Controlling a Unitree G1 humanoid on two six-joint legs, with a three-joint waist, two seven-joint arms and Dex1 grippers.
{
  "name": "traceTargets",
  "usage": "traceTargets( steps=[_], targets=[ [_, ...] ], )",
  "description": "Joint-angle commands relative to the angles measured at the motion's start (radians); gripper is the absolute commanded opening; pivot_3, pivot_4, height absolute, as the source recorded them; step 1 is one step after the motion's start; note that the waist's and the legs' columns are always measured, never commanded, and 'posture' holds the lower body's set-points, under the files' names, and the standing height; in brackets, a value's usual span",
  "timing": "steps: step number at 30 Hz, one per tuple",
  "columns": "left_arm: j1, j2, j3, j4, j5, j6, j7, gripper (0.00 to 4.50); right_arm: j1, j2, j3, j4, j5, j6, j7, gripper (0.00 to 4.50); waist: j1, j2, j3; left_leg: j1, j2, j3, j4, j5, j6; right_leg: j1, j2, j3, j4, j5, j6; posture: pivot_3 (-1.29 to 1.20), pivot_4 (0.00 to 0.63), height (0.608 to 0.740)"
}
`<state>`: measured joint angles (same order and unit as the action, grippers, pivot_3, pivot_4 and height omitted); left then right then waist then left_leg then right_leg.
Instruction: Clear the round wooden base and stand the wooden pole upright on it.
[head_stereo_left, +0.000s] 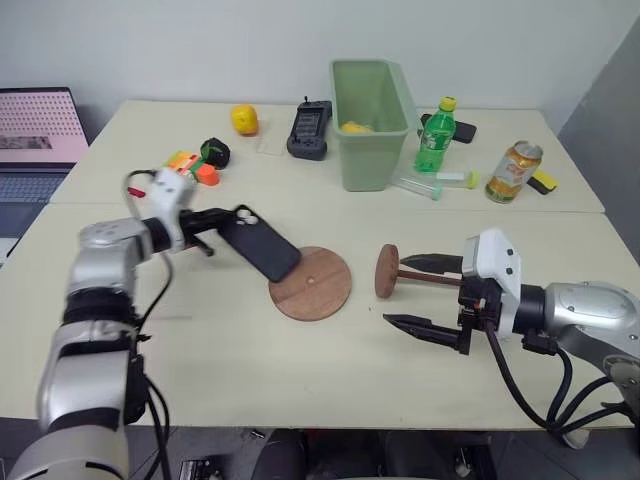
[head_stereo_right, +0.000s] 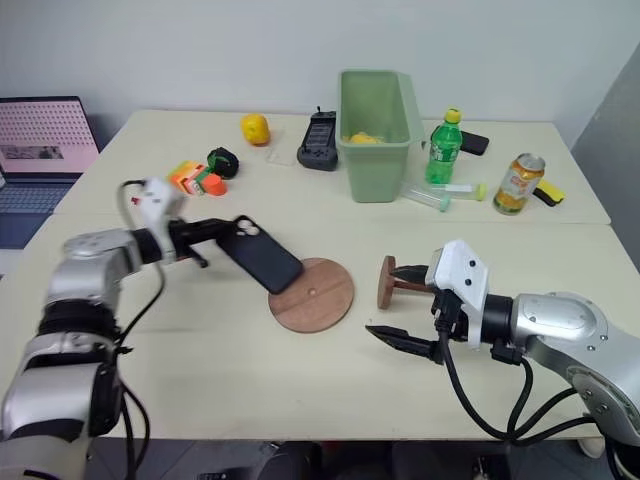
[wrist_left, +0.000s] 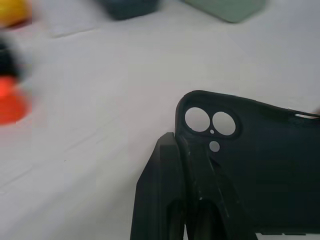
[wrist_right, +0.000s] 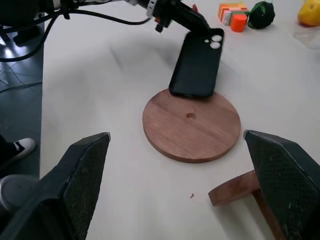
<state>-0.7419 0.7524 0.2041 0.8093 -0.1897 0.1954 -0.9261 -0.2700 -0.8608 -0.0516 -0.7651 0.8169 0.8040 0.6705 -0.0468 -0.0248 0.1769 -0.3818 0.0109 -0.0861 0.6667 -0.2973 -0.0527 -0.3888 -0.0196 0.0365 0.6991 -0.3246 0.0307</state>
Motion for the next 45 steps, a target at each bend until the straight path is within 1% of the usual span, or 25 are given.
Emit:
traceTargets(
  steps=[1,4,7,14,18,19,23,24,25,27,28,30,32,34,35,38,41,43,45],
  targets=[
    [0.058,0.056,0.14,0.007,-0.058,0.029,0.141,0.04,-0.039,0.009,0.015,0.0,-0.008,-0.026,0.026,4.5,0.0,0.0,0.0,0.0,0.0,-0.001,0.0,0.0,0.0,0.0,0.0,0.0,0.0,0.0,0.0,0.0,0.15,0.74],
    [0.157,0.095,0.241,0.036,-0.082,0.027,0.253,0.04,-0.082,0.029,0.06,0.02,-0.023,-0.037,0.05,4.5,0.001,0.0,0.0,0.0,0.0,-0.002,0.0,0.0,0.0,0.0,-0.001,0.0,0.0,0.0,0.0,0.0,0.15,0.74],
    [0.255,0.108,0.286,0.031,-0.073,-0.017,0.343,0.04,-0.137,0.056,0.108,0.05,-0.038,-0.043,0.074,4.5,0.0,-0.001,0.0,0.0,0.0,-0.001,0.0,0.0,0.0,0.0,-0.002,0.001,0.0,0.0,0.0,0.0,0.15,0.74],
    [0.297,0.095,0.314,0.005,-0.093,-0.04,0.43,0.04,-0.181,0.075,0.146,0.082,-0.07,-0.054,0.12,4.5,0.03,-0.004,-0.003,-0.001,-0.002,-0.006,0.001,0.0,0.0,0.001,-0.003,-0.002,0.0,0.0,0.0,0.0,0.15,0.74],
    [0.305,0.09,0.317,-0.001,-0.093,-0.057,0.474,0.6,-0.191,0.082,0.15,0.088,-0.074,-0.055,0.141,4.5,0.027,-0.004,-0.003,-0.001,-0.002,-0.006,0.001,0.0,0.0,0.001,-0.003,-0.002,0.0,0.0,0.0,0.0,0.15,0.74],
    [0.308,0.09,0.317,-0.001,-0.092,-0.059,0.482,0.88,-0.192,0.085,0.149,0.087,-0.072,-0.056,0.147,4.5,0.025,-0.004,-0.003,-0.001,-0.001,-0.006,0.001,0.0,0.0,0.001,-0.003,-0.002,0.0,0.0,0.0,0.0,0.15,0.74],
    [0.322,0.09,0.324,-0.005,-0.097,-0.062,0.504,1.7,-0.19,0.102,0.138,0.084,-0.058,-0.066,0.166,4.5,0.018,-0.004,-0.003,-0.001,-0.001,-0.006,0.0,0.0,0.0,0.001,-0.003,-0.002,0.0,0.0,0.0,0.0,0.15,0.74],
    [0.329,0.091,0.328,-0.01,-0.096,-0.076,0.51,1.81,-0.19,0.106,0.134,0.084,-0.054,-0.071,0.171,4.5,0.017,-0.004,-0.003,-0.001,-0.001,-0.006,0.0,0.0,0.0,0.001,-0.003,-0.002,0.0,0.0,0.0,0.0,0.15,0.74],
    [0.335,0.092,0.329,-0.015,-0.095,-0.086,0.514,2.09,-0.191,0.109,0.132,0.084,-0.053,-0.074,0.175,4.5,0.017,-0.004,-0.003,-0.001,-0.001,-0.006,0.0,0.0,0.0,0.001,-0.003,-0.002,0.0,0.0,0.0,0.0,0.15,0.74],
    [0.342,0.092,0.343,-0.047,-0.107,-0.118,0.514,2.48,-0.19,0.111,0.126,0.087,-0.052,-0.081,0.185,4.5,0.015,-0.004,-0.003,-0.001,-0.001,-0.005,0.0,0.0,0.0,0.0,-0.002,-0.002,0.0,0.0,0.0,0.0,0.15,0.74],
    [0.346,0.09,0.343,-0.074,-0.117,-0.122,0.495,2.58,-0.19,0.11,0.124,0.088,-0.052,-0.083,0.19,4.5,0.016,-0.004,-0.003,-0.001,0.0,-0.005,0.0,0.0,0.0,0.0,-0.002,-0.002,0.0,0.0,0.0,0.0,0.15,0.74],
    [0.355,0.079,0.33,-0.164,-0.144,-0.105,0.437,3.07,-0.186,0.106,0.115,0.089,-0.051,-0.086,0.198,4.5,0.016,-0.004,-0.003,-0.001,0.0,-0.006,0.0,0.0,0.0,0.0,-0.002,-0.002,0.0,0.0,0.0,0.0,0.15,0.74],
    [0.366,0.071,0.305,-0.259,-0.177,-0.067,0.374,3.4,-0.181,0.1,0.108,0.089,-0.049,-0.087,0.204,4.5,0.022,-0.005,-0.003,-0.001,-0.001,-0.006,0.0,0.0,-0.001,0.001,-0.003,-0.002,0.0,0.0,0.0,0.0,0.15,0.74],
    [0.387,0.071,0.227,-0.429,-0.203,-0.009,0.27,3.4,-0.167,0.085,0.085,0.083,-0.044,-0.085,0.207,4.5,0.025,-0.005,-0.003,-0.002,-0.002,-0.006,0.0,0.0,-0.001,0.001,-0.003,-0.002,0.0,0.0,0.0,0.0,0.15,0.74],
    [0.397,0.082,0.165,-0.534,-0.205,0.017,0.208,3.4,-0.152,0.067,0.061,0.076,-0.036,-0.077,0.208,4.5,0.026,-0.005,-0.003,-0.002,-0.002,-0.006,0.001,0.0,-0.001,0.001,-0.004,-0.002,-0.001,0.0,0.0,0.0,0.15,0.74],
    [0.4,0.106,0.019,-0.796,-0.251,0.124,0.07,3.4,-0.076,-0.015,-0.04,0.055,-0.029,-0.046,0.204,4.5,0.038,-0.005,-0.003,-0.002,-0.003,-0.006,0.001,0.001,-0.001,0.002,-0.004,-0.003,-0.002,0.0,0.0,0.0,0.15,0.74],
    [0.393,0.138,-0.086,-0.956,-0.281,0.208,-0.039,3.4,0.007,-0.085,-0.119,0.041,-0.036,-0.029,0.204,4.5,0.036,-0.004,-0.003,-0.002,-0.002,-0.002,0.0,0.0,-0.001,0.002,-0.003,0.0,-0.002,0.0,0.0,0.0,0.15,0.74],
    [0.381,0.16,-0.146,-1.016,-0.279,0.229,-0.104,3.4,0.049,-0.114,-0.147,0.038,-0.053,-0.028,0.204,4.5,0.021,-0.004,-0.003,-0.001,-0.001,-0.001,-0.001,0.0,0.0,0.001,-0.002,0.002,-0.001,0.0,0.0,0.0,0.15,0.74],
    [0.336,0.168,-0.228,-1.067,-0.285,0.244,-0.195,3.4,0.062,-0.169,-0.112,0.056,-0.122,-0.012,0.181,4.5,0.011,-0.003,-0.002,0.001,0.0,0.002,-0.002,0.0,0.0,0.002,0.0,0.002,0.0,0.0,0.0,0.0,0.15,0.74]
  ],
)
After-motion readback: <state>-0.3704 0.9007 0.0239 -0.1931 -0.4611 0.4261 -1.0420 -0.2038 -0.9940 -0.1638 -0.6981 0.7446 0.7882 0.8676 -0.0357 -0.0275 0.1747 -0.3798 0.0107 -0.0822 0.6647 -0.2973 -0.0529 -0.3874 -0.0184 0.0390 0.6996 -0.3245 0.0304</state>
